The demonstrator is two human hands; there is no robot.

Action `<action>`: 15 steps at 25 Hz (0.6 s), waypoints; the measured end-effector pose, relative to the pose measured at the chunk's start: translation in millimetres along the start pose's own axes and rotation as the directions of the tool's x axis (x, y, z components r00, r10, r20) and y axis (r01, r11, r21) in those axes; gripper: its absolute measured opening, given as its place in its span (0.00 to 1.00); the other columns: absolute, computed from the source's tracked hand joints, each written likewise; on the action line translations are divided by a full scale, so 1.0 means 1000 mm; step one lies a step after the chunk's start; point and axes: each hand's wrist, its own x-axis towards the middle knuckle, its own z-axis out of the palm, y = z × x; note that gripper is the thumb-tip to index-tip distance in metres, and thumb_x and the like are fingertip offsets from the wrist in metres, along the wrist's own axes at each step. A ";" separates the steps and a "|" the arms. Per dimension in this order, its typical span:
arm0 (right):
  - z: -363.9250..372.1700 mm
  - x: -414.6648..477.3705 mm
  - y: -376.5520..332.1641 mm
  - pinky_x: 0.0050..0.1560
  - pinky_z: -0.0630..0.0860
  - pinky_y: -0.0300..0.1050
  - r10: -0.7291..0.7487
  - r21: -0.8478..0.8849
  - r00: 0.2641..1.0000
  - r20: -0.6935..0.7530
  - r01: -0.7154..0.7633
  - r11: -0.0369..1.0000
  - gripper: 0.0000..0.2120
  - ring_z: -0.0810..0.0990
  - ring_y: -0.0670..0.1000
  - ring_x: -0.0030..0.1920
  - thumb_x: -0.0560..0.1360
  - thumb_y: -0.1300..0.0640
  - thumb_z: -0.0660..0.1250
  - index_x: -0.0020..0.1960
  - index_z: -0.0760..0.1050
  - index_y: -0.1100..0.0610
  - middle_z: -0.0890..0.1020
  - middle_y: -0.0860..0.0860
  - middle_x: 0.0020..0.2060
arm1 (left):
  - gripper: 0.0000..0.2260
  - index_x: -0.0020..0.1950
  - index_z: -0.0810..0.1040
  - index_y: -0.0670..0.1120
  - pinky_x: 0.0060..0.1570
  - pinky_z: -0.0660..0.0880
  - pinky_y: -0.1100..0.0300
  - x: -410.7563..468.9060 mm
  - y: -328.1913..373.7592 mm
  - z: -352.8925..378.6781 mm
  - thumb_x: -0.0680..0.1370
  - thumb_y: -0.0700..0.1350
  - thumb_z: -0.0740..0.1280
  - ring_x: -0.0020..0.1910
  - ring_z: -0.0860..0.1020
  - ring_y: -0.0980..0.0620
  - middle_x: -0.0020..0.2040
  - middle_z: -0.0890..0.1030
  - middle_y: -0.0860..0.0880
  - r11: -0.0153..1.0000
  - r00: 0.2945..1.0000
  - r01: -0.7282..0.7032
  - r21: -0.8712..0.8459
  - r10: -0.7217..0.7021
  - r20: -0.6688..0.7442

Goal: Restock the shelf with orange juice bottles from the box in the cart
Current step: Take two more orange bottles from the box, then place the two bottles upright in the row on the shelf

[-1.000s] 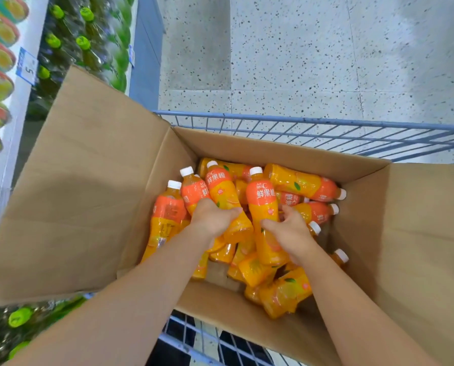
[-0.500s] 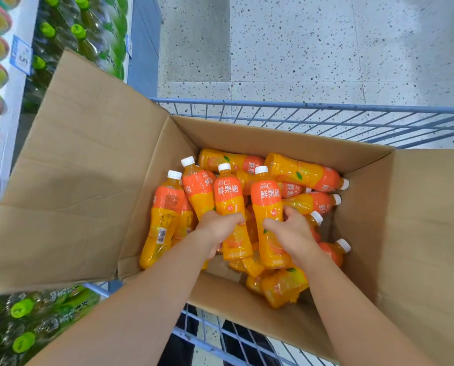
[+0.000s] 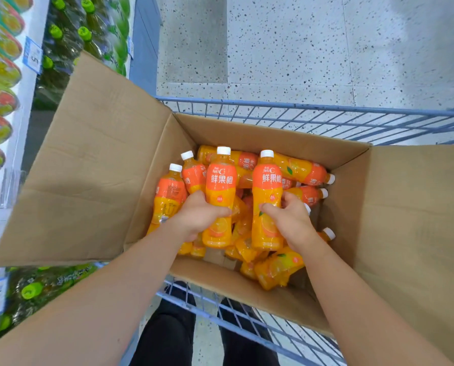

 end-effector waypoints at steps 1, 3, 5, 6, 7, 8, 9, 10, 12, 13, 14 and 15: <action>-0.002 -0.008 -0.008 0.55 0.82 0.57 -0.024 -0.011 1.000 -0.005 0.024 1.000 0.24 0.83 0.54 0.53 0.70 0.48 0.76 0.64 0.75 0.50 0.83 0.51 0.53 | 0.28 0.61 0.76 0.50 0.56 0.80 0.45 -0.010 0.006 -0.005 0.65 0.48 0.81 0.52 0.82 0.48 0.54 0.83 0.49 0.999 0.999 -0.040 -0.001 0.040 -0.005; -0.007 -0.026 -0.026 0.54 0.82 0.56 -0.082 -0.031 0.996 -0.020 0.081 0.996 0.26 0.82 0.53 0.54 0.71 0.49 0.76 0.66 0.74 0.51 0.82 0.51 0.54 | 0.27 0.62 0.77 0.51 0.55 0.81 0.45 -0.033 0.020 -0.017 0.65 0.47 0.81 0.52 0.83 0.49 0.53 0.84 0.50 0.994 0.994 -0.109 -0.025 0.109 -0.024; -0.012 -0.051 -0.049 0.52 0.81 0.52 -0.156 -0.025 0.987 -0.040 0.156 0.988 0.25 0.82 0.52 0.53 0.71 0.51 0.76 0.65 0.74 0.52 0.82 0.51 0.54 | 0.27 0.62 0.78 0.52 0.54 0.81 0.46 -0.061 0.037 -0.032 0.65 0.47 0.81 0.51 0.84 0.50 0.53 0.85 0.50 0.984 0.984 -0.175 -0.038 0.173 -0.046; -0.013 -0.065 -0.060 0.51 0.81 0.50 -0.192 -0.018 0.980 -0.052 0.191 0.981 0.24 0.82 0.51 0.52 0.71 0.52 0.77 0.64 0.74 0.52 0.82 0.50 0.53 | 0.26 0.60 0.79 0.53 0.54 0.81 0.46 -0.076 0.045 -0.040 0.65 0.48 0.81 0.51 0.84 0.50 0.53 0.85 0.50 0.979 0.978 -0.203 -0.026 0.202 -0.049; -0.014 -0.079 -0.073 0.50 0.80 0.49 -0.230 -0.016 0.971 -0.067 0.230 0.973 0.22 0.82 0.49 0.51 0.71 0.53 0.77 0.62 0.75 0.52 0.82 0.48 0.51 | 0.25 0.58 0.80 0.53 0.53 0.82 0.46 -0.091 0.054 -0.049 0.63 0.49 0.81 0.50 0.84 0.49 0.52 0.86 0.50 0.972 0.971 -0.233 -0.015 0.232 -0.052; -0.014 -0.094 -0.087 0.49 0.80 0.47 -0.268 -0.013 0.960 -0.081 0.268 0.963 0.20 0.82 0.46 0.49 0.71 0.54 0.77 0.60 0.75 0.51 0.82 0.47 0.49 | 0.25 0.56 0.81 0.53 0.53 0.82 0.46 -0.106 0.062 -0.059 0.60 0.50 0.81 0.50 0.85 0.49 0.51 0.86 0.50 0.966 0.965 -0.258 -0.010 0.257 -0.059; -0.013 -0.111 -0.102 0.47 0.79 0.44 -0.306 -0.007 0.947 -0.096 0.307 0.952 0.20 0.81 0.43 0.47 0.71 0.56 0.77 0.59 0.74 0.50 0.82 0.44 0.47 | 0.25 0.54 0.82 0.52 0.53 0.82 0.45 -0.124 0.070 -0.070 0.59 0.51 0.81 0.49 0.85 0.48 0.50 0.86 0.49 0.959 0.957 -0.284 -0.012 0.282 -0.066; -0.013 -0.124 -0.115 0.44 0.79 0.40 -0.344 0.001 0.933 -0.107 0.346 0.938 0.20 0.81 0.41 0.45 0.70 0.57 0.77 0.58 0.74 0.49 0.82 0.43 0.46 | 0.25 0.54 0.82 0.51 0.52 0.82 0.46 -0.139 0.079 -0.080 0.59 0.50 0.81 0.49 0.85 0.48 0.50 0.87 0.48 0.949 0.947 -0.316 -0.017 0.314 -0.073; -0.009 -0.149 -0.143 0.39 0.76 0.33 -0.418 0.002 0.898 -0.135 0.422 0.906 0.20 0.82 0.41 0.43 0.70 0.58 0.78 0.58 0.76 0.52 0.83 0.44 0.45 | 0.23 0.55 0.80 0.48 0.45 0.83 0.56 -0.170 0.096 -0.101 0.62 0.44 0.82 0.45 0.85 0.51 0.49 0.86 0.46 0.917 0.915 -0.398 -0.031 0.394 -0.084; -0.006 -0.160 -0.157 0.39 0.76 0.33 -0.455 -0.003 0.877 -0.154 0.460 0.888 0.20 0.82 0.43 0.43 0.69 0.58 0.78 0.58 0.76 0.53 0.83 0.45 0.46 | 0.21 0.55 0.80 0.47 0.39 0.82 0.62 -0.184 0.103 -0.111 0.65 0.41 0.82 0.42 0.84 0.54 0.48 0.86 0.47 0.899 0.897 -0.437 -0.038 0.431 -0.101; -0.003 -0.173 -0.174 0.40 0.76 0.35 -0.495 -0.005 0.852 -0.172 0.502 0.865 0.21 0.83 0.45 0.45 0.69 0.58 0.79 0.59 0.77 0.53 0.84 0.46 0.46 | 0.19 0.56 0.80 0.46 0.36 0.79 0.66 -0.201 0.111 -0.123 0.68 0.39 0.81 0.42 0.84 0.55 0.48 0.85 0.48 0.876 0.872 -0.481 -0.042 0.473 -0.125; 0.001 -0.185 -0.189 0.43 0.78 0.38 -0.529 -0.004 0.828 -0.187 0.537 0.843 0.21 0.83 0.45 0.45 0.68 0.57 0.79 0.58 0.77 0.53 0.84 0.46 0.47 | 0.18 0.56 0.80 0.45 0.35 0.78 0.67 -0.215 0.118 -0.133 0.69 0.38 0.80 0.43 0.84 0.55 0.48 0.85 0.48 0.853 0.849 -0.520 -0.051 0.509 -0.141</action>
